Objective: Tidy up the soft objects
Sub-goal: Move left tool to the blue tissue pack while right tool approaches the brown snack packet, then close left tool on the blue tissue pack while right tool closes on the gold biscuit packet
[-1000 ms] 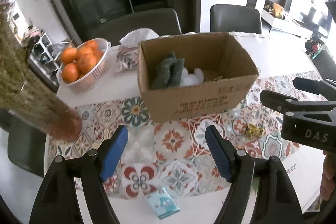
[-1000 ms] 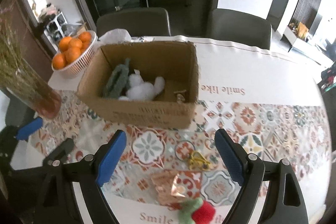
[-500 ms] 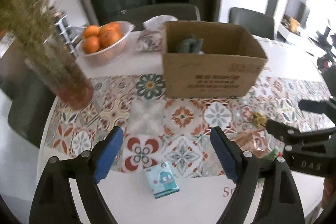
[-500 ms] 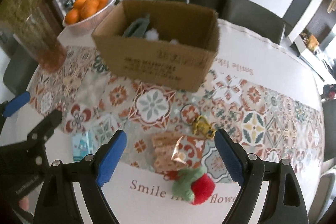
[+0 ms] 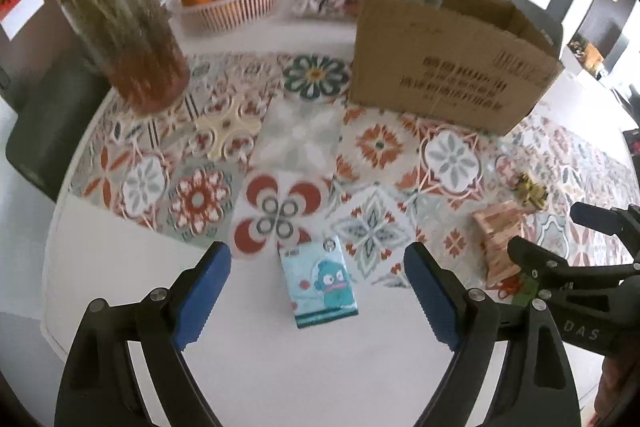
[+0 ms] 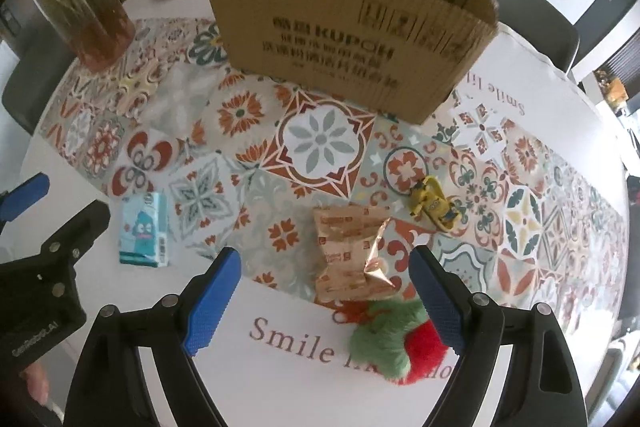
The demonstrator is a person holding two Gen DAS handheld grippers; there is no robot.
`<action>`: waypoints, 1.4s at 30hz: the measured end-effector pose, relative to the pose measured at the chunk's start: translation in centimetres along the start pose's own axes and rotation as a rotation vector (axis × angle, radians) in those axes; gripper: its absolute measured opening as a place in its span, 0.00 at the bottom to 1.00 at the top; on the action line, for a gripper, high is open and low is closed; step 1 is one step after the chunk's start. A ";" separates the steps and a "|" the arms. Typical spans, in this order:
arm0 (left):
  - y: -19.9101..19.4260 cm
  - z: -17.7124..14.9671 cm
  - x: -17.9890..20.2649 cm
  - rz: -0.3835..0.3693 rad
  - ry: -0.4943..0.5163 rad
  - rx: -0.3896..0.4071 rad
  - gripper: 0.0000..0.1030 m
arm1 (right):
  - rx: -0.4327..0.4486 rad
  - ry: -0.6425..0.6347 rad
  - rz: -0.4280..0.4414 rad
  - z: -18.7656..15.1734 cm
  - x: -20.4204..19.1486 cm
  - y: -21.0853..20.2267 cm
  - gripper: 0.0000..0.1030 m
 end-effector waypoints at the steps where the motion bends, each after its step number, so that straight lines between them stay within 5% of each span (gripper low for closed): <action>1: 0.5 -0.3 0.1 0.007 -0.004 -0.015 0.86 | -0.006 -0.003 -0.008 -0.1 0.2 0.5 0.84; 16: 6.4 -3.1 0.2 0.099 -0.048 -0.157 0.86 | -0.139 0.052 -0.041 -2.3 2.7 7.5 0.84; 31: 9.8 -4.6 1.3 0.043 -0.059 -0.240 0.85 | -0.181 0.058 -0.035 -2.9 3.8 10.6 0.79; 34: 10.1 -4.6 1.6 0.038 -0.043 -0.239 0.78 | -0.181 0.074 -0.019 -2.8 3.8 10.7 0.76; 42: 10.3 -4.7 1.7 -0.001 -0.032 -0.219 0.56 | -0.183 0.068 0.017 -2.3 3.2 10.5 0.51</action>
Point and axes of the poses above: each gripper's, at about its wrist camera, not at the fingertips, and y roughly the way its jaws point, x to its right, z to its top, the point moved 10 cm from there along y, roughly the way its jaws point, and after that the axes turned 7 degrees about z, right-handed, at the moved point
